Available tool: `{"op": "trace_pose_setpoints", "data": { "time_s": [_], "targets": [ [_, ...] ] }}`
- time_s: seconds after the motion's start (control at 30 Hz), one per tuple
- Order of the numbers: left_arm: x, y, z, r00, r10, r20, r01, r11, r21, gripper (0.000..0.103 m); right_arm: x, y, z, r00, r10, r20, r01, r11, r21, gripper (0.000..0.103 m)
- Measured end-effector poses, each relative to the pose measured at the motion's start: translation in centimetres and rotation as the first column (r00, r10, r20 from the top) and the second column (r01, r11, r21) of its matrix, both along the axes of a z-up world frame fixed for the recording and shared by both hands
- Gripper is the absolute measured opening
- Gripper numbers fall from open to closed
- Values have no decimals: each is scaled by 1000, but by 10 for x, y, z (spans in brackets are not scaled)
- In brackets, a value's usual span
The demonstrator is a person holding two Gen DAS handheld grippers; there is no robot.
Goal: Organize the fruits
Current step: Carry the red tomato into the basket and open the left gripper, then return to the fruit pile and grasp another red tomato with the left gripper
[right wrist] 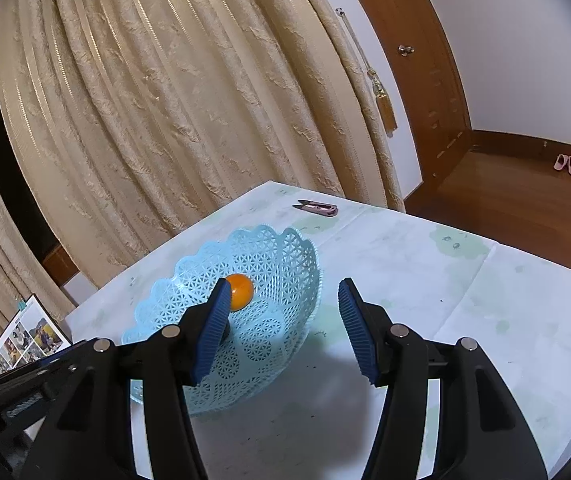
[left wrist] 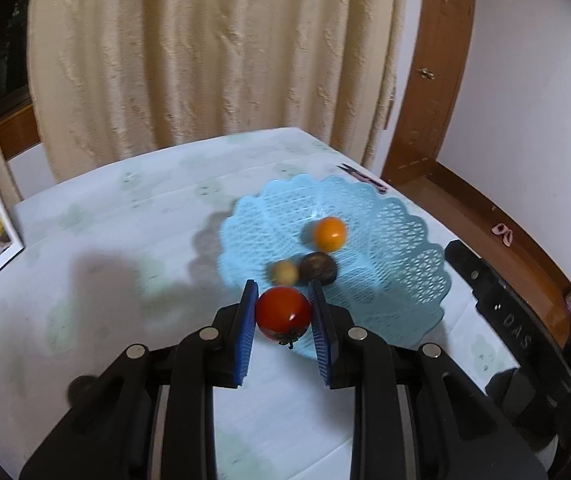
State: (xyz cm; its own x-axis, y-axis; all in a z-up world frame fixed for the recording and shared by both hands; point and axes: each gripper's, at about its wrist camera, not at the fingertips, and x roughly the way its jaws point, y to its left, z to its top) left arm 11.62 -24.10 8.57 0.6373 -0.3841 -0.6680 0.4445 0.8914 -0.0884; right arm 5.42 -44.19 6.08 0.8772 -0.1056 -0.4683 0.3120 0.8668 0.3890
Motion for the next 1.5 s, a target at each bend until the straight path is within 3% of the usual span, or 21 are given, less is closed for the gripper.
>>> {"op": "trace_pose_setpoints", "data": {
  "time_s": [0.23, 0.27, 0.3, 0.37, 0.43, 0.7, 1.07, 1.5],
  "targets": [
    [7, -20, -11, 999, -30, -37, 30, 1000, 2, 27, -2, -6, 0, 1000, -21, 6, 21, 1000, 14, 64],
    [7, -20, -11, 999, -28, -40, 28, 1000, 2, 32, -3, -5, 0, 1000, -23, 9, 23, 1000, 13, 64],
    [7, -19, -11, 999, -23, -42, 23, 1000, 3, 46, -3, -6, 0, 1000, -25, 12, 24, 1000, 11, 64],
    [8, -14, -8, 1000, 0, -29, 0, 1000, -3, 59, -3, -5, 1, 1000, -24, 19, 24, 1000, 12, 66],
    [9, -9, -6, 1000, 12, -25, -12, 1000, -10, 59, -4, -6, 2, 999, -27, 26, 27, 1000, 16, 72],
    [4, 16, 10, 998, 70, 0, -70, 997, -20, 66, -11, -7, 5, 997, -47, 63, 47, 999, 9, 72],
    [-1, 69, 27, 985, 166, 38, -165, 986, -23, 67, -13, -1, 7, 995, -51, 82, 54, 998, -29, 72],
    [-20, 171, 29, 940, 339, 43, -338, 941, -33, 70, -12, 10, 6, 997, -34, 67, 39, 996, -83, 73]
  ]
}}
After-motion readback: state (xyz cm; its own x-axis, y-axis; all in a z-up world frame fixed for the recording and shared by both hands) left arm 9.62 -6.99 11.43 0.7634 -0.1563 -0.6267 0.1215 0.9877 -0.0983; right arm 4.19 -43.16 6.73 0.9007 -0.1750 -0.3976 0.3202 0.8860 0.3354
